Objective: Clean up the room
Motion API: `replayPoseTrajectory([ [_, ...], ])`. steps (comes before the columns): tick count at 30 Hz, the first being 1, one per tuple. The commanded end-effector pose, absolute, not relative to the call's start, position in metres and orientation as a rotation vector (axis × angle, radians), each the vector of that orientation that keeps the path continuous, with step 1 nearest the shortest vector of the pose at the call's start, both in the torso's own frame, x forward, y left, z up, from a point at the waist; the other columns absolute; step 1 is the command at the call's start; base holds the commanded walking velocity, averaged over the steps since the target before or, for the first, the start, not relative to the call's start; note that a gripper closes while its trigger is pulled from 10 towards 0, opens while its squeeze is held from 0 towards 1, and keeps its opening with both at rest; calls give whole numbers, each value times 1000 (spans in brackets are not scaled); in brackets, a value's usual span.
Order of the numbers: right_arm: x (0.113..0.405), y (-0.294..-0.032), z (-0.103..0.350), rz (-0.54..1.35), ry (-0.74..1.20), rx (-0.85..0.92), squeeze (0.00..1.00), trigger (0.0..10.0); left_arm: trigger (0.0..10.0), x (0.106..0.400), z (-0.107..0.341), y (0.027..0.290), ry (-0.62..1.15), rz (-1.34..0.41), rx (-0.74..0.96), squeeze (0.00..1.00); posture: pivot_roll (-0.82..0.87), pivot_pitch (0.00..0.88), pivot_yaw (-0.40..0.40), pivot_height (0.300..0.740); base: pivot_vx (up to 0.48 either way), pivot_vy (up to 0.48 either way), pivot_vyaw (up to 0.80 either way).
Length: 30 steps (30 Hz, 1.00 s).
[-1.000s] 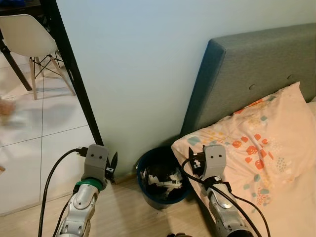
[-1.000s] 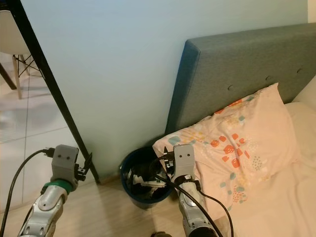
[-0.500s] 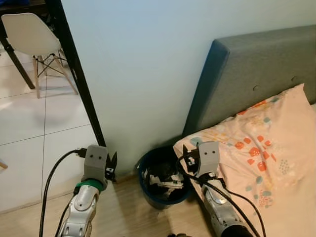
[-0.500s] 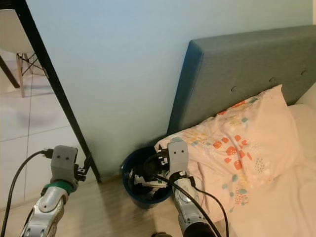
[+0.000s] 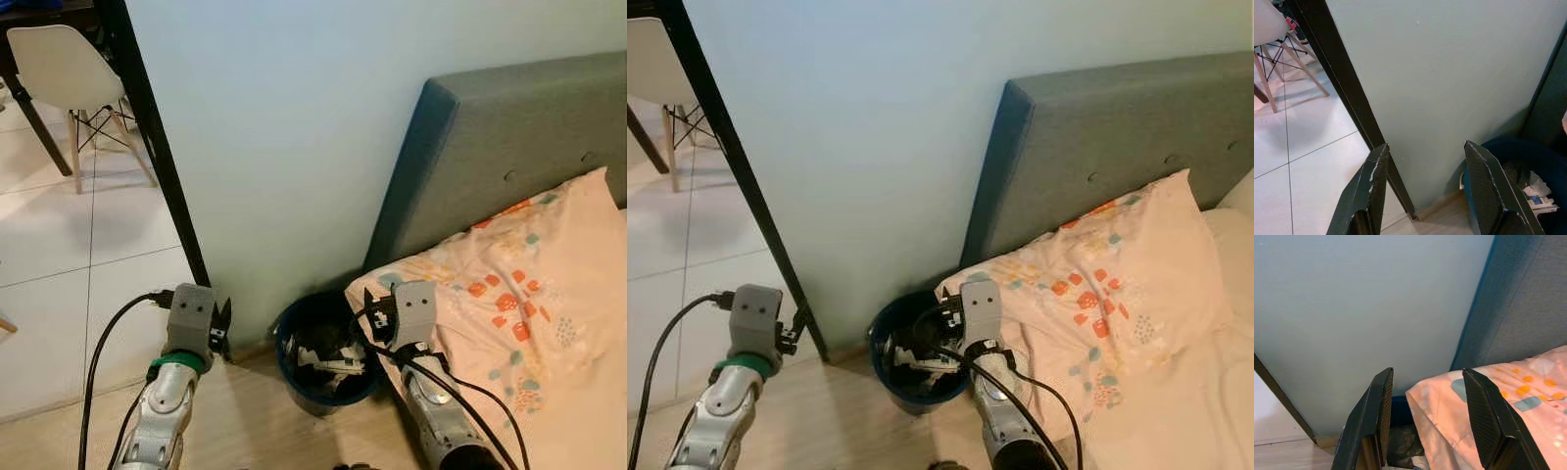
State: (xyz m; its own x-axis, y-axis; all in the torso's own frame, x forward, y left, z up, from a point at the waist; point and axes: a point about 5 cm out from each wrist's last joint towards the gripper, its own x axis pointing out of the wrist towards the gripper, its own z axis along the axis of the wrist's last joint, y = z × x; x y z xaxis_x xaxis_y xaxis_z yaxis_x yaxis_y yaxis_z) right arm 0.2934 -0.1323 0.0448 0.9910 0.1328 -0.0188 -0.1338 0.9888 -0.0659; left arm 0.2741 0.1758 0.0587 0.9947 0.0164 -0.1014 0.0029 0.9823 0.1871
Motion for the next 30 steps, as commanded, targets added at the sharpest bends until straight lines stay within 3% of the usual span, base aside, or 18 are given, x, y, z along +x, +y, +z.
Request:
replayPoseTrajectory([
  [1,291,-133,39,129,42,-71,0,10000,10000,272,52,177,138,11,191,0,8,43,20,740,0,0,0],
  [30,286,-129,34,134,53,-65,0,10000,10000,263,50,180,148,6,204,0,15,59,31,740,-10,0,0],
])
